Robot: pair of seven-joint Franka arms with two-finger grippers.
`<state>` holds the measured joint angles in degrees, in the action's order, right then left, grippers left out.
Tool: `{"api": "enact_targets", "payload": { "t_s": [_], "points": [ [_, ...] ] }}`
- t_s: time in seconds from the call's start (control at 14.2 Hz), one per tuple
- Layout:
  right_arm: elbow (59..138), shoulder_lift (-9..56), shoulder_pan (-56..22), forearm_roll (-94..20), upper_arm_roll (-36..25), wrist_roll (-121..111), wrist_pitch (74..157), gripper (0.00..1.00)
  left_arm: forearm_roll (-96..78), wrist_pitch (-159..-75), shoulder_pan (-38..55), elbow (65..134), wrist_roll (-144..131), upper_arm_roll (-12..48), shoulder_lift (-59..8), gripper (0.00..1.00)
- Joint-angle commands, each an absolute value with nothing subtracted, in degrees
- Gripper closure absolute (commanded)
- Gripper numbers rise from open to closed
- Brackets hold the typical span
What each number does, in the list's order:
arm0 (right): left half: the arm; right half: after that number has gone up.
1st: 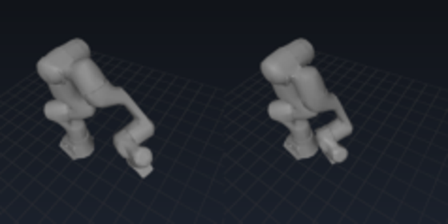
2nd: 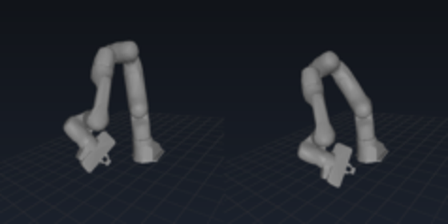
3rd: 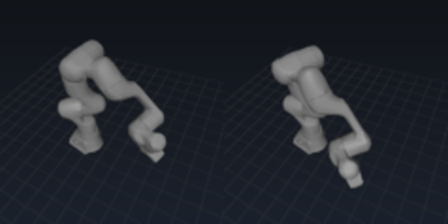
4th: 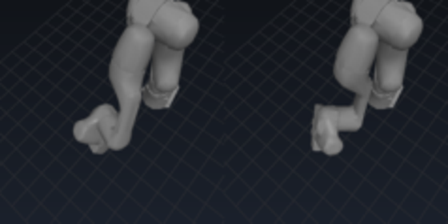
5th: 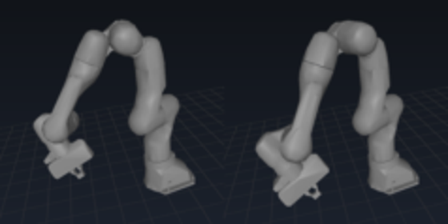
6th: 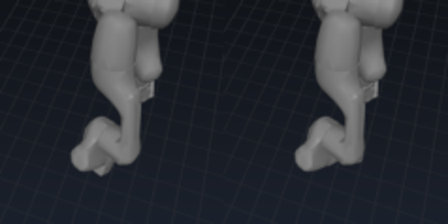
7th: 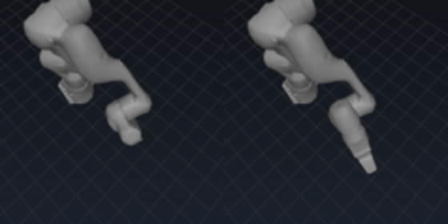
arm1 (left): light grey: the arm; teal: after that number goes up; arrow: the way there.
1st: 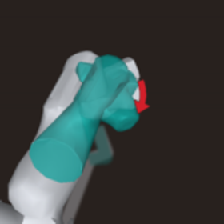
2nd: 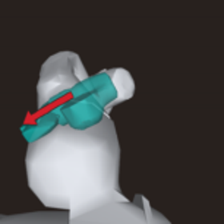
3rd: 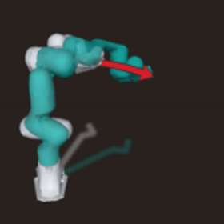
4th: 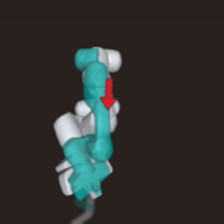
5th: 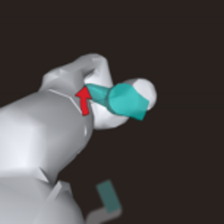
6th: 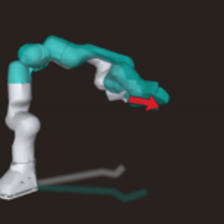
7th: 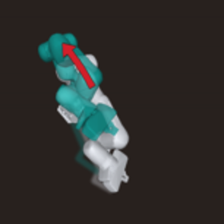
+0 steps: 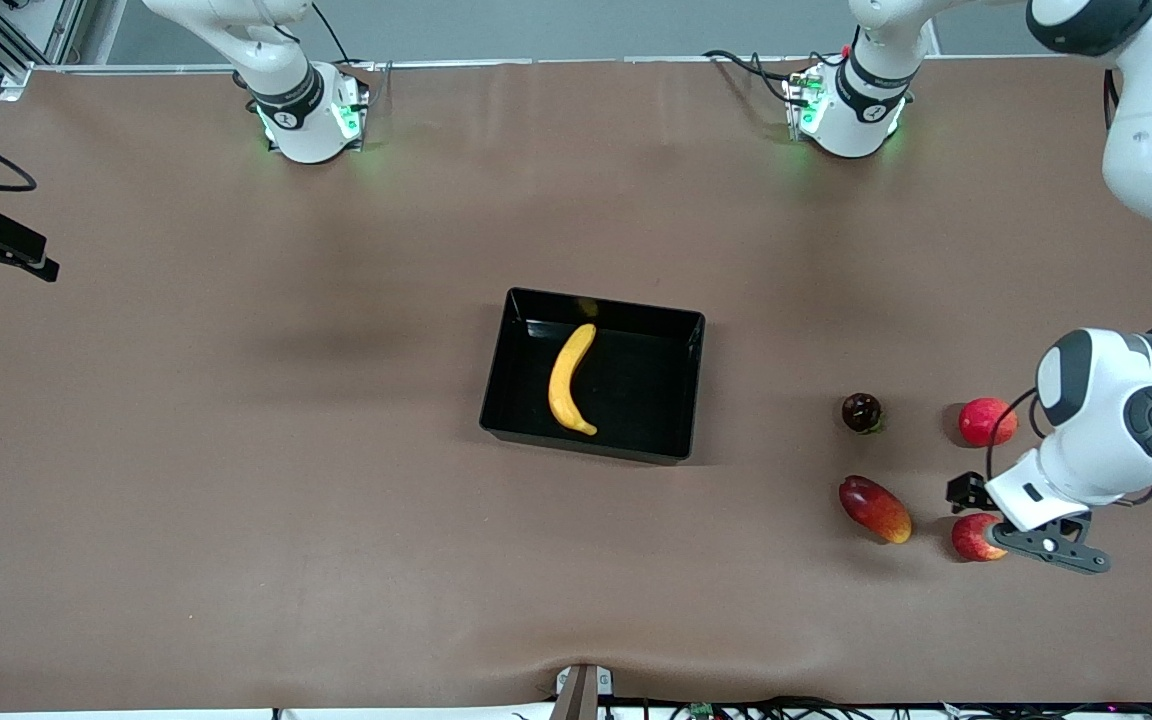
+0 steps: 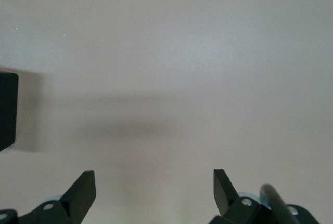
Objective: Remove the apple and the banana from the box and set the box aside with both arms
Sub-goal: 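Return the left gripper to the tray and grasp the yellow banana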
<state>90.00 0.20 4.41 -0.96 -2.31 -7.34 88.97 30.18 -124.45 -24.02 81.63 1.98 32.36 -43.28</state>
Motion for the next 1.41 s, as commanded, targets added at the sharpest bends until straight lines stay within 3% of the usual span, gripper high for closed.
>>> {"api": "enact_targets", "payload": {
  "t_s": [0.0,0.28,0.64,0.78,1.13,1.34],
  "points": [
    [89.6,0.2,5.2,-0.9,-1.8,-7.6,88.7,0.0,30.1,-119.3,-24.3,84.7,-4.9,38.6,-39.6,0.0],
    [89.5,0.4,5.3,-1.1,-1.8,-7.6,88.8,0.0,30.3,-117.4,-22.3,88.3,-18.9,47.1,-39.0,0.0],
    [89.4,0.4,4.8,-1.1,-1.7,-7.6,89.3,0.0,31.6,-117.6,-6.7,87.0,-39.0,46.8,-40.0,0.0],
    [89.4,0.4,4.7,-1.1,-1.8,-7.6,89.2,0.0,31.3,-118.1,-0.2,83.5,-41.8,46.6,-43.0,0.0],
    [89.4,0.4,5.4,-1.1,-1.8,-7.6,89.2,0.0,30.4,-124.0,16.2,79.8,-44.1,34.7,-46.1,0.0],
    [89.3,1.1,5.4,-1.1,-1.8,-7.6,89.3,0.0,30.5,-130.3,20.2,79.6,-49.3,32.8,-49.3,0.0]
  ]
}}
